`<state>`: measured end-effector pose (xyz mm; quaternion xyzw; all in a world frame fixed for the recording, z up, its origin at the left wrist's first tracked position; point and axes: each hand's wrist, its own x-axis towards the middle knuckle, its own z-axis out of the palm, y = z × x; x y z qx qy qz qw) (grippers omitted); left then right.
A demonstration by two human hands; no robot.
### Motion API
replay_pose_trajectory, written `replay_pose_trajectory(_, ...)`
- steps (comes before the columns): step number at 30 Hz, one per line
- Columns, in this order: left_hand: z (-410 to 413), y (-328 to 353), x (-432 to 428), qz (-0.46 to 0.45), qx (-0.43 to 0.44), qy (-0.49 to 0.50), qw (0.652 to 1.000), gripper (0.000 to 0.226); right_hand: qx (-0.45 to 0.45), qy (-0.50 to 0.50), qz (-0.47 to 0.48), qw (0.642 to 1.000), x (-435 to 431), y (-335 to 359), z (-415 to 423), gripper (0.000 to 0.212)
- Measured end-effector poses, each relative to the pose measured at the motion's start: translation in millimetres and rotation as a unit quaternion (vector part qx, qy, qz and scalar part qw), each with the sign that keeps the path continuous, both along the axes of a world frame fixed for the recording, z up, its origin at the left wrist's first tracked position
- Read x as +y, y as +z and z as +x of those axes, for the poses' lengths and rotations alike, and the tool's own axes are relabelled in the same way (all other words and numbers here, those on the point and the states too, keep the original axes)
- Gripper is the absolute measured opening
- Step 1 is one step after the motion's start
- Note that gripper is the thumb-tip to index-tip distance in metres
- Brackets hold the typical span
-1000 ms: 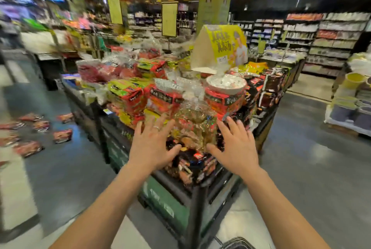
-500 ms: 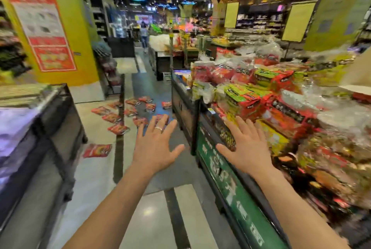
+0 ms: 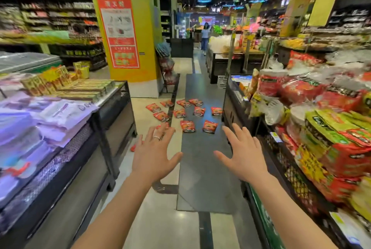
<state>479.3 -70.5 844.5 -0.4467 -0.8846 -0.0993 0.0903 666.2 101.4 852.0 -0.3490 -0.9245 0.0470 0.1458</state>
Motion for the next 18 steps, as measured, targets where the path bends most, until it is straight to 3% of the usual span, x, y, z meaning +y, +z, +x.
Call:
replay_pose_trajectory(8, -61, -2, 109, -0.006, -0.010, 0.076, 0.997, 0.085, 0.001, 0.062, -0.009, 0.998, 136, 5, -94, 0.079)
replay_pose_trajectory(13, -105, -6, 164, -0.025, -0.014, 0.098, 0.995, 0.083, -0.004, 0.102, -0.012, 0.995, 188, -6, -156, 0.096)
replay_pose_trajectory(18, -171, -19, 217, -0.023, -0.016, 0.108, 0.994, 0.086, 0.002, 0.118, -0.027, 0.993, 240, -22, -230, 0.088)
